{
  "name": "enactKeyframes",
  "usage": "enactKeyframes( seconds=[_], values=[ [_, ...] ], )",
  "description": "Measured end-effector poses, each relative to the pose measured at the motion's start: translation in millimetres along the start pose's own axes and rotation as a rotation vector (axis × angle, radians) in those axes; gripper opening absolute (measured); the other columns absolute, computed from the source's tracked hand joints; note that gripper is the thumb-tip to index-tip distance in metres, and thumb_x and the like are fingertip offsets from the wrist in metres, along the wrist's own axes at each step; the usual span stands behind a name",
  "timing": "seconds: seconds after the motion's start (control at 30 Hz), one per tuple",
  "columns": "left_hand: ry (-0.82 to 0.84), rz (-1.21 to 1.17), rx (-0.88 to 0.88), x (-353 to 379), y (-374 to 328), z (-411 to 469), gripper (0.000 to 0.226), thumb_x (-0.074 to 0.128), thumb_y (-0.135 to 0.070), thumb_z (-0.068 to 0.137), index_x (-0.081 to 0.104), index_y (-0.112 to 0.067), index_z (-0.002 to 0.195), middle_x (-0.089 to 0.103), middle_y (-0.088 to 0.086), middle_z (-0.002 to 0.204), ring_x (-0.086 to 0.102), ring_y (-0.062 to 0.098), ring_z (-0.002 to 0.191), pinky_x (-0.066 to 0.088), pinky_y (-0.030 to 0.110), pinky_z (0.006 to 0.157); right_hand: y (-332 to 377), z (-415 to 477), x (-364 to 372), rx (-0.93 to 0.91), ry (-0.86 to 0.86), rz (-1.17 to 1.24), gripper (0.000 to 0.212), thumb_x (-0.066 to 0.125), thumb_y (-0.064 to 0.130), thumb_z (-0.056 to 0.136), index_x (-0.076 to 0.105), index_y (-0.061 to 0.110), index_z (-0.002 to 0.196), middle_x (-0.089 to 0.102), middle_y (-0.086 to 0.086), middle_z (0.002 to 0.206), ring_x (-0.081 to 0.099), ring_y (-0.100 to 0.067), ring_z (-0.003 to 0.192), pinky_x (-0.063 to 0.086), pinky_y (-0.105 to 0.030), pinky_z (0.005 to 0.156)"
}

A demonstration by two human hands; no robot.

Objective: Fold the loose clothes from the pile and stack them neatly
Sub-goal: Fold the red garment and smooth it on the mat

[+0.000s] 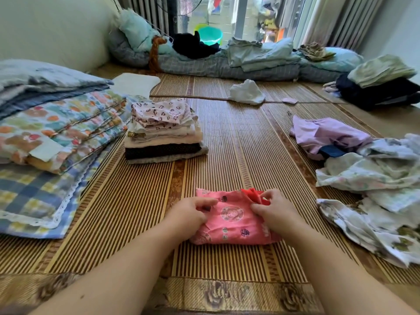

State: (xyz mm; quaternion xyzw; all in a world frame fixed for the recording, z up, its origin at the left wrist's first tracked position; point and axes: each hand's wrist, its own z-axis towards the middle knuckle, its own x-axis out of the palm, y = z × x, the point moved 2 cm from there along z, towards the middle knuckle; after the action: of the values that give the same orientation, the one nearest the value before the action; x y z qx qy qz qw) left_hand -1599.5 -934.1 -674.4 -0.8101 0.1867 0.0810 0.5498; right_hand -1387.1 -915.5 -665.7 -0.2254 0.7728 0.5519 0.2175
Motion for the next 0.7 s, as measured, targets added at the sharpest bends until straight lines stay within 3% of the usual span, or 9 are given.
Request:
enactKeyframes(
  seconds=[0.03,0.1,0.2,0.27,0.33,0.43,0.5,0.63,0.7],
  values=[
    [0.023,-0.026,-0.021,-1,0,-2,0.043,0.053,-0.003,0.092,0.064,-0.037,0.116,0.057,0.002,0.120,0.062,0.025,0.074,0.057,0.045,0.078,1,-3,-1,-0.014,0.029,0.064,0.039,0.059,0.024,0.093,0.044,0.029,0.129,0.057,0.003,0.100,0.067,-0.020,0.084,0.060,-0.041,0.072],
    [0.032,-0.002,-0.028,-3,2,-3,0.042,0.052,-0.004,0.093,0.061,-0.033,0.121,0.056,0.004,0.122,0.063,0.020,0.070,0.057,0.034,0.070,4,-8,-3,-0.045,0.131,0.212,0.042,0.051,0.016,0.097,0.046,0.038,0.132,0.058,-0.002,0.108,0.068,-0.018,0.070,0.060,-0.036,0.062],
    [0.020,0.028,0.009,-7,2,-5,0.047,0.050,-0.005,0.094,0.052,-0.028,0.133,0.058,0.001,0.115,0.060,0.012,0.061,0.051,0.023,0.056,7,-15,-7,-0.040,0.272,0.344,0.034,0.045,0.009,0.099,0.073,0.027,0.104,0.062,-0.011,0.115,0.070,-0.019,0.065,0.056,-0.028,0.054],
    [0.022,0.015,0.043,-11,2,-7,0.050,0.050,-0.002,0.092,0.050,-0.027,0.136,0.058,0.001,0.114,0.059,0.014,0.063,0.049,0.026,0.057,8,-16,-8,-0.044,0.304,0.343,0.028,0.050,0.009,0.096,0.076,0.022,0.097,0.066,-0.012,0.111,0.072,-0.023,0.073,0.058,-0.031,0.058],
    [0.006,-0.007,0.067,-16,1,-10,0.053,0.050,0.000,0.091,0.048,-0.024,0.138,0.060,0.001,0.113,0.059,0.014,0.063,0.049,0.026,0.056,9,-15,-5,-0.069,0.351,0.337,0.025,0.064,0.009,0.088,0.070,0.022,0.109,0.066,-0.011,0.111,0.073,-0.023,0.079,0.058,-0.031,0.063],
    [-0.044,-0.050,0.111,-28,-2,-18,0.056,0.051,0.002,0.090,0.045,-0.021,0.140,0.060,0.002,0.113,0.060,0.011,0.058,0.049,0.024,0.053,13,-13,2,-0.058,0.384,0.325,0.056,0.076,0.003,0.074,0.060,0.023,0.123,0.061,-0.011,0.117,0.073,-0.026,0.086,0.059,-0.034,0.069],
    [-0.063,-0.116,0.148,-37,-2,-26,0.059,0.051,0.004,0.088,0.045,-0.022,0.141,0.060,0.003,0.112,0.059,0.010,0.053,0.049,0.022,0.048,22,-12,4,-0.062,0.379,0.375,0.062,0.075,-0.001,0.072,0.058,0.023,0.126,0.062,-0.015,0.117,0.072,-0.032,0.086,0.060,-0.039,0.069],
    [-0.189,-0.278,0.223,-74,-14,-37,0.055,0.054,0.002,0.088,0.054,-0.031,0.132,0.069,0.004,0.103,0.064,0.022,0.061,0.057,0.040,0.060,72,-7,3,-0.170,0.366,0.420,0.060,0.072,-0.007,0.073,0.060,0.025,0.123,0.066,-0.013,0.111,0.073,-0.032,0.080,0.058,-0.034,0.058],
    [-0.253,-0.213,0.287,-98,-31,-32,0.054,0.054,-0.001,0.089,0.054,-0.037,0.130,0.070,0.006,0.096,0.064,0.023,0.061,0.057,0.047,0.063,111,2,2,-0.253,0.337,0.372,0.061,0.070,-0.008,0.076,0.060,0.029,0.122,0.068,-0.007,0.108,0.074,-0.026,0.076,0.057,-0.031,0.055]
  ],
)
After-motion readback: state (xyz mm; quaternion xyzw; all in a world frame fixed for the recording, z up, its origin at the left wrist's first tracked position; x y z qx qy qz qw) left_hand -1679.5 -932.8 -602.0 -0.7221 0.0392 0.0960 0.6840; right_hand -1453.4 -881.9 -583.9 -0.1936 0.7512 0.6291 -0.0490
